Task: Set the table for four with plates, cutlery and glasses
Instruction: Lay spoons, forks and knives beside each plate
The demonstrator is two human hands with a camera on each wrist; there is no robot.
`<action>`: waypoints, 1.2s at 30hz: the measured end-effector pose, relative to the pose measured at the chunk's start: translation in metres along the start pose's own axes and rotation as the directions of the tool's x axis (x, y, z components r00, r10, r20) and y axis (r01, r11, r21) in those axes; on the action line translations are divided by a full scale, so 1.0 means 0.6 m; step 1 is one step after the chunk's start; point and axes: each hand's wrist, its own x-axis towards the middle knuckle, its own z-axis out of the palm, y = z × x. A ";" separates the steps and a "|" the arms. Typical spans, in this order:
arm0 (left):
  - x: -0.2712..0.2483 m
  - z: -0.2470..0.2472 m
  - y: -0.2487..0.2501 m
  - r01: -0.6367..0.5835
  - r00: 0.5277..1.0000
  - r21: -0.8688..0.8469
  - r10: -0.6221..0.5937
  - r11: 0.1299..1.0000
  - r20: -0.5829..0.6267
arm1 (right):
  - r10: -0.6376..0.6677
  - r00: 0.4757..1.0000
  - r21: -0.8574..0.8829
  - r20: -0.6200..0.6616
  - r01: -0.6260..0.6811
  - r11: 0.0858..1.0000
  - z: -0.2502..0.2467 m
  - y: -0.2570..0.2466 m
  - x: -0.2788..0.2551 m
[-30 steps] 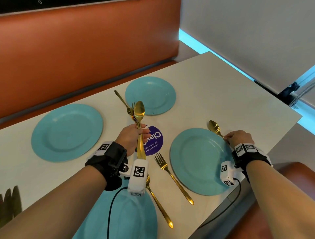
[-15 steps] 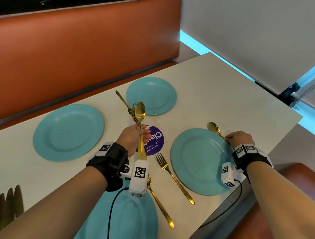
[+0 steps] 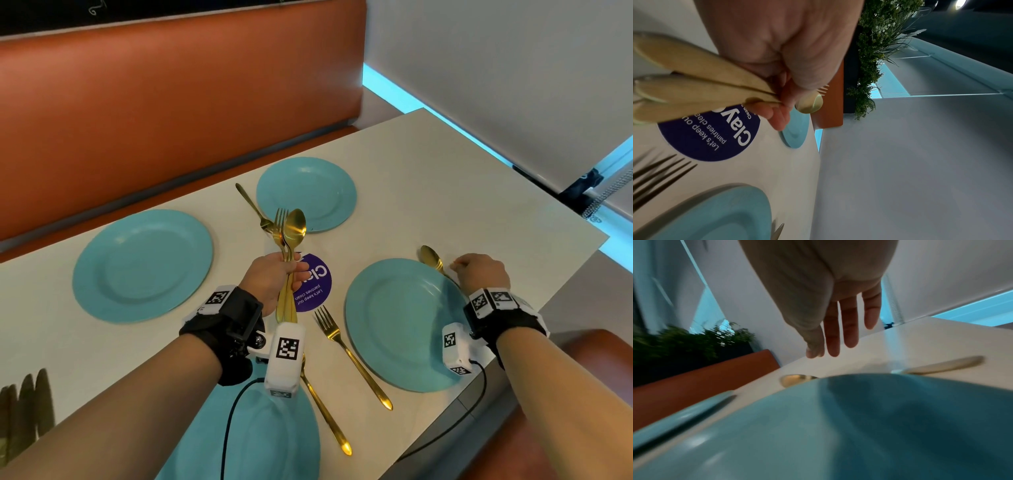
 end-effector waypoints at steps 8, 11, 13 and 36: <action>-0.023 -0.010 0.001 -0.035 0.999 0.134 0.033 0.990 0.014 | -0.508 0.861 0.100 -0.006 0.506 0.856 -0.010 -0.143 -0.139; -0.040 -0.018 0.005 -0.047 0.997 0.185 0.034 0.982 0.075 | -0.682 0.729 0.097 0.055 0.676 0.730 0.000 -0.199 -0.206; -0.054 -0.026 0.005 -0.070 0.991 0.218 0.042 0.973 0.128 | -0.750 0.655 0.089 0.089 0.745 0.661 0.003 -0.226 -0.242; -0.150 -0.151 -0.008 -0.106 0.944 0.388 -0.031 0.916 0.330 | -0.783 0.495 -0.178 0.376 0.868 0.464 -0.008 -0.296 -0.402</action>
